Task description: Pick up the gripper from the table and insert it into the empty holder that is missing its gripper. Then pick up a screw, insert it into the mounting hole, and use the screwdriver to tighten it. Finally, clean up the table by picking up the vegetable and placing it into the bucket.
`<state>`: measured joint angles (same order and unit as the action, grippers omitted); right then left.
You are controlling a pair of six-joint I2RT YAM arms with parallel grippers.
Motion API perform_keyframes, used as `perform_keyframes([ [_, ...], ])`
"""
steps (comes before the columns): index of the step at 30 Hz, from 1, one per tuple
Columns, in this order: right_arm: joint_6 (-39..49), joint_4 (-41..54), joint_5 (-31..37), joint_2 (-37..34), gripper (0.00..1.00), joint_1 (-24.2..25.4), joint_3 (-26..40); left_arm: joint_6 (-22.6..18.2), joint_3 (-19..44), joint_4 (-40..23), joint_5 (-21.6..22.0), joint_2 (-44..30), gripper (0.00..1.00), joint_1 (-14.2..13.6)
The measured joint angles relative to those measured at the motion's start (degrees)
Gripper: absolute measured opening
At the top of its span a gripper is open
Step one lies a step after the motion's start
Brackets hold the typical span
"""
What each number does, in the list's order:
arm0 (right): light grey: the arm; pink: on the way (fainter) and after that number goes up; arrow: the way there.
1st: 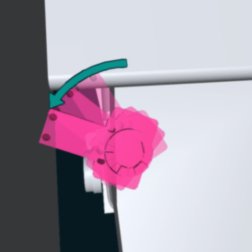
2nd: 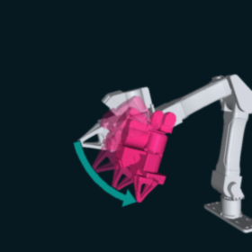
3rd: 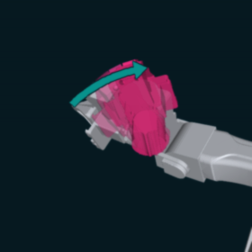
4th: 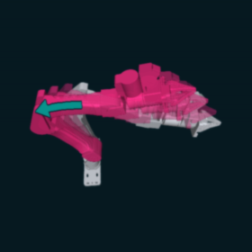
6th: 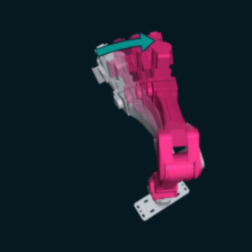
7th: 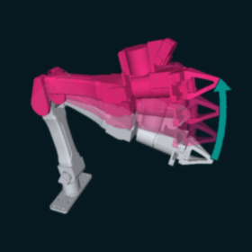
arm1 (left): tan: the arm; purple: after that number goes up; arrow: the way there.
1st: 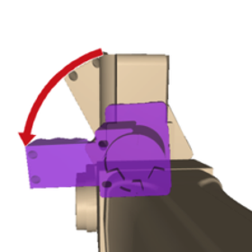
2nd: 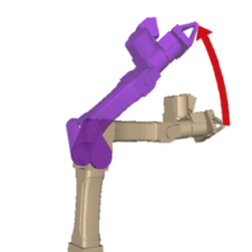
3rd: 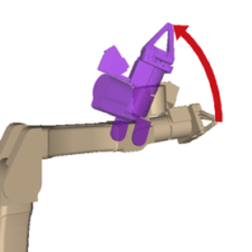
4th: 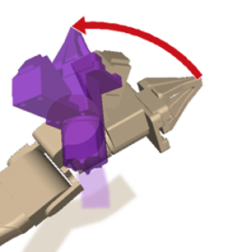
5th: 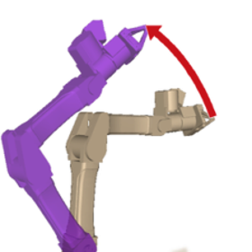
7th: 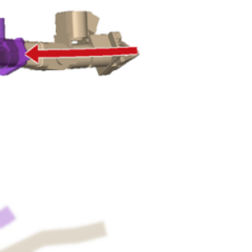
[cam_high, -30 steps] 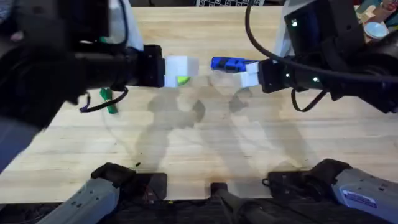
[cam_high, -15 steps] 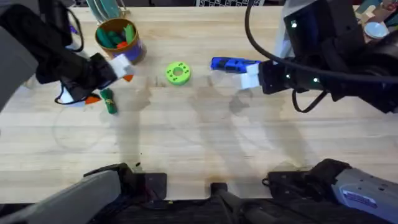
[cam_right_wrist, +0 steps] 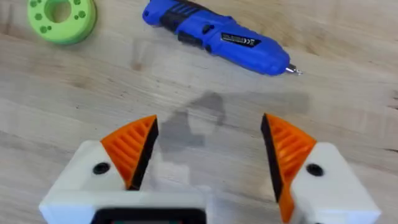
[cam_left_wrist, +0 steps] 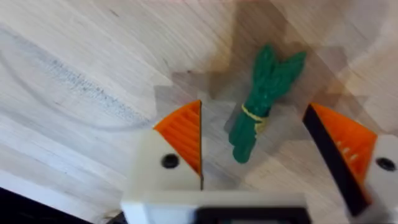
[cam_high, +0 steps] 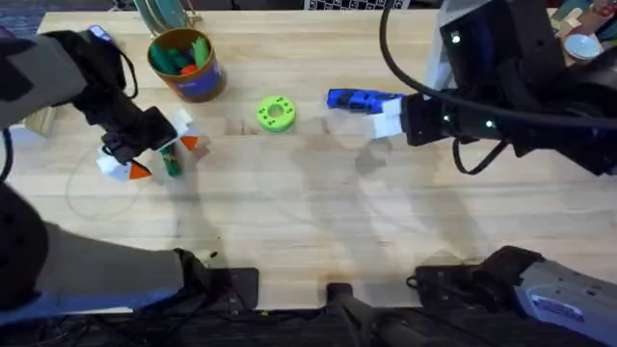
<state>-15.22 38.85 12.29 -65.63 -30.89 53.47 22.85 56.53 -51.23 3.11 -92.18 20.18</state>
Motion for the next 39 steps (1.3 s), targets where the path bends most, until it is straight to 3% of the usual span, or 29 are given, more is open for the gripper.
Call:
perform_keyframes([
  [1,0.0,0.0,0.0,0.0,0.992,0.0,0.0,-0.2,0.0,0.1,0.0,-0.9,0.943,0.0],
  [7,0.0,0.0,0.0,0.0,0.992,0.0,0.0,-1.5,0.6,0.0,-0.5,-2.0,0.090,-0.1],
  [8,0.0,0.0,0.0,0.0,0.992,0.0,0.0,-1.8,0.6,0.0,-0.3,-2.0,0.032,-0.1],
  [14,0.0,0.0,0.0,0.0,0.991,0.0,0.0,-1.5,2.7,-7.5,0.0,-2.0,0.019,0.0],
  [18,0.0,0.0,0.0,0.0,0.991,0.0,0.0,-0.9,9.4,-15.8,0.1,-0.6,0.018,-0.1],
  [21,0.0,-0.5,0.0,0.0,0.991,0.0,0.0,-0.5,15.2,-17.5,-0.8,2.7,0.018,-0.1],
  [24,0.0,-1.8,0.0,0.0,0.991,0.0,0.0,-0.1,19.4,-12.4,-4.2,6.8,0.018,-0.1],
  [29,0.0,-3.2,0.0,0.0,0.991,0.0,0.0,0.3,20.7,-1.9,-11.2,8.7,0.017,-0.4],
  [34,0.0,-3.3,0.0,-0.6,0.992,0.0,0.0,0.5,20.7,8.7,-14.9,4.2,0.017,-3.2],
  [35,0.0,-3.3,0.0,-1.1,0.992,0.0,0.0,0.6,20.7,14.6,-16.0,0.3,0.017,-5.3],
  [39,0.0,-3.3,0.0,-1.2,0.991,0.0,0.0,1.2,20.7,18.9,-17.1,-4.5,0.017,-6.9],
])
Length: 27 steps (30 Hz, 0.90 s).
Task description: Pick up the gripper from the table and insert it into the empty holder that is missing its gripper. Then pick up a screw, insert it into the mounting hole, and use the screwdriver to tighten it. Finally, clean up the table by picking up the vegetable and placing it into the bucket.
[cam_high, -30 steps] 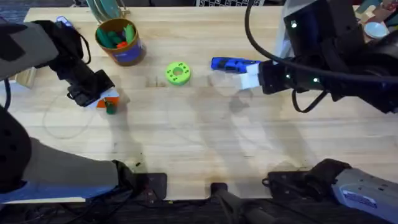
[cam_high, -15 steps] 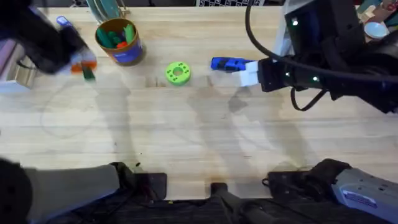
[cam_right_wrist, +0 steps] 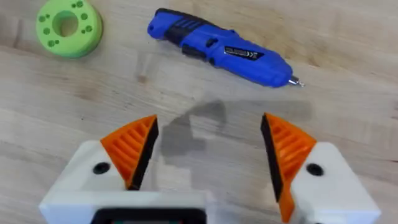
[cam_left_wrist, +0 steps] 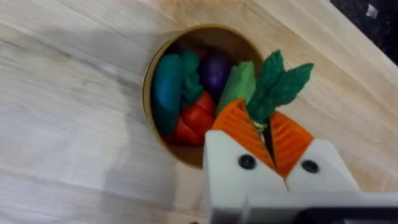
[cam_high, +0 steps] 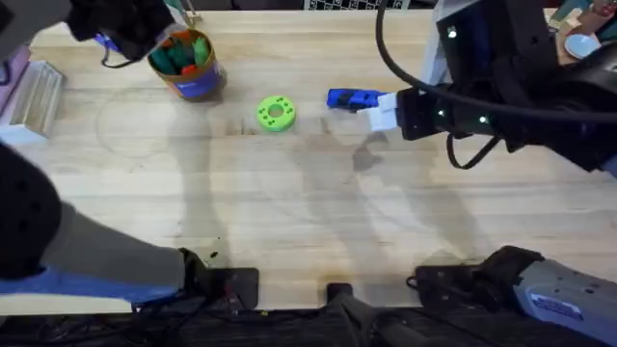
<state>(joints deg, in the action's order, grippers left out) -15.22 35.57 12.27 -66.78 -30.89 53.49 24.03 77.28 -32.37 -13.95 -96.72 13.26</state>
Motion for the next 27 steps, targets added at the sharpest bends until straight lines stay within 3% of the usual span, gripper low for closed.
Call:
perform_keyframes([
  [5,0.0,0.0,0.0,0.0,0.991,0.0,0.0,1.0,-0.2,1.3,0.0,-2.6,0.027,0.0],
  [7,0.0,0.0,0.0,0.0,0.991,0.0,0.0,1.3,-0.2,1.3,0.0,-2.5,0.143,0.1],
  [11,0.0,0.0,0.0,0.0,0.992,0.0,0.0,1.5,-0.2,0.4,0.0,-2.5,0.772,0.1],
  [12,0.0,0.0,0.0,0.0,0.991,0.0,0.0,1.7,-0.2,0.4,-0.1,-2.5,0.909,0.1],
  [13,0.0,0.0,0.0,0.0,0.991,0.0,0.0,1.8,-0.2,0.4,-0.4,-2.5,0.964,0.1],
  [17,0.2,0.8,0.0,0.0,0.991,0.0,0.1,1.6,-0.2,0.2,-4.1,-1.8,0.985,0.1],
  [20,0.5,6.0,-0.1,0.0,0.991,0.0,2.1,-1.1,-0.2,-0.3,-7.8,0.9,0.987,0.1],
  [24,0.7,15.2,-0.2,0.0,0.992,0.0,8.2,-9.0,-0.2,-5.5,-11.0,9.0,0.986,-0.8],
  [27,0.7,22.5,-0.1,0.0,0.991,0.0,13.5,-16.8,-0.2,-14.9,-12.1,16.9,0.985,-2.8],
])
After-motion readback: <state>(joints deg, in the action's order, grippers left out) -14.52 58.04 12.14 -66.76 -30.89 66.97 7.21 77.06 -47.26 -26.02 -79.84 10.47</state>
